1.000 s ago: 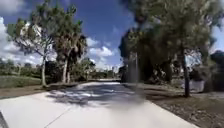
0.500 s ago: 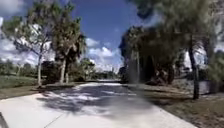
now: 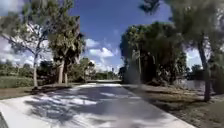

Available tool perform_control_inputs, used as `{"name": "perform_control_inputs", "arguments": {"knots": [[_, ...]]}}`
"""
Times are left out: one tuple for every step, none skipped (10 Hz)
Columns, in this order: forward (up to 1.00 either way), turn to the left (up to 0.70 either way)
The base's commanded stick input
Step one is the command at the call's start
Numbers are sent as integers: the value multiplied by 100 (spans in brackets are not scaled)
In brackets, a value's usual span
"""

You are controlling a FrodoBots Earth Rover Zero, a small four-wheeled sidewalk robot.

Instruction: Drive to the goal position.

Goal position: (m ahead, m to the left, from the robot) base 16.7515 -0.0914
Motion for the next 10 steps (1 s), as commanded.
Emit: {"name": "perform_control_inputs", "arguments": {"knots": [[70,0],[70,0],[70,0],[70,0],[70,0],[70,0],[70,0],[70,0],[70,0],[70,0]]}}
